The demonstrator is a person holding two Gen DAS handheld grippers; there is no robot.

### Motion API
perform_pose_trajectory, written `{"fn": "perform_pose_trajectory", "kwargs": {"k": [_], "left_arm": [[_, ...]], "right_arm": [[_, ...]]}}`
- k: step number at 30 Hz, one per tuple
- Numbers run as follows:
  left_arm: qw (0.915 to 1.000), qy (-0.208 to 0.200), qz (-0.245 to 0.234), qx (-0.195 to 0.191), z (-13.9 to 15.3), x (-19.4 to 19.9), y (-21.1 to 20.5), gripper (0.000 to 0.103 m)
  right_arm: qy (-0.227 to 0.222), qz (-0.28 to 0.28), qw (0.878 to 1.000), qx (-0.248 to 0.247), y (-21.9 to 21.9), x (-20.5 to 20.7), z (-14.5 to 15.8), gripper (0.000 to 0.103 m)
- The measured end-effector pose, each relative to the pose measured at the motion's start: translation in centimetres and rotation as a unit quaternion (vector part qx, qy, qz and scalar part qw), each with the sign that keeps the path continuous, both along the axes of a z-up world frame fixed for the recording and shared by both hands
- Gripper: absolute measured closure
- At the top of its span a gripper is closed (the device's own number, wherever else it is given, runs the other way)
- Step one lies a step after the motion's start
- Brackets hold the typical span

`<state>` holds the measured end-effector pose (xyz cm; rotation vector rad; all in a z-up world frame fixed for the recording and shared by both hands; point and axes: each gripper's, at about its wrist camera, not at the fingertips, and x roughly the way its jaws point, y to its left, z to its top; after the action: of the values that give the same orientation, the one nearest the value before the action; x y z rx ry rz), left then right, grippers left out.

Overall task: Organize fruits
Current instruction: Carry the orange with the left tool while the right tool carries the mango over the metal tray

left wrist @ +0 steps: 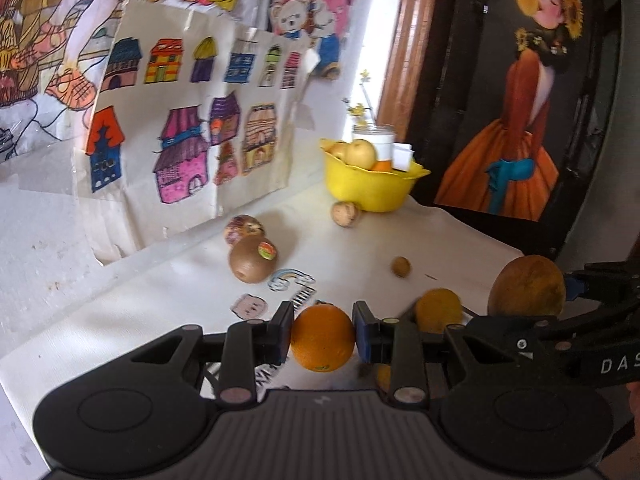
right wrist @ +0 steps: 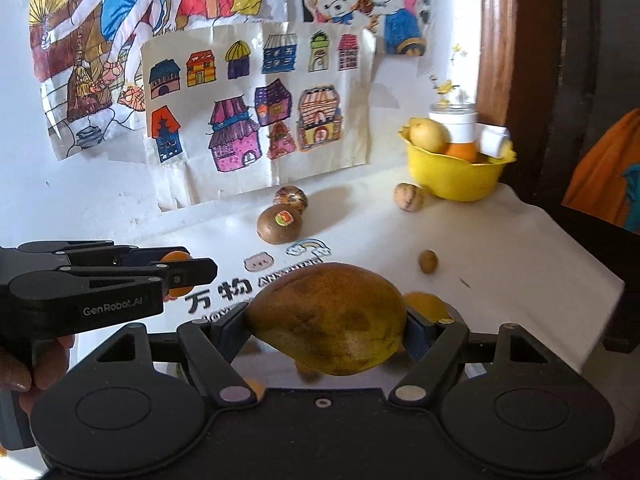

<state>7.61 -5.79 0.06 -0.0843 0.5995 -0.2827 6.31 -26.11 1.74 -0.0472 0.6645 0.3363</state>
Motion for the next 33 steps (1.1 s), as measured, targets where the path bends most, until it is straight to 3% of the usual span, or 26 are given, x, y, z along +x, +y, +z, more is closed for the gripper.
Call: {"fn": "perform_pose_trajectory", "kwargs": {"k": [12,25,33], "left_arm": [[0.9997,0.006,-0.021,0.008,-0.5,-2.1,-2.5,0.069],[0.9979,0.058,-0.019,0.021,-4.8,-3.8,-1.0,0.069],[0.9981,0.053,-0.019,0.025,-5.2,-4.3,-1.2,0.069]], "right_arm": [[0.009,-0.031,0.999,-0.001,-3.8,-3.7,-1.2,0.025],[0.045,-0.021,0.999,0.008,-2.6,-2.8,-4.8,0.025],[0.075,-0.021,0.997,-0.001,-2.2,-2.5,-7.4,0.025]]}}
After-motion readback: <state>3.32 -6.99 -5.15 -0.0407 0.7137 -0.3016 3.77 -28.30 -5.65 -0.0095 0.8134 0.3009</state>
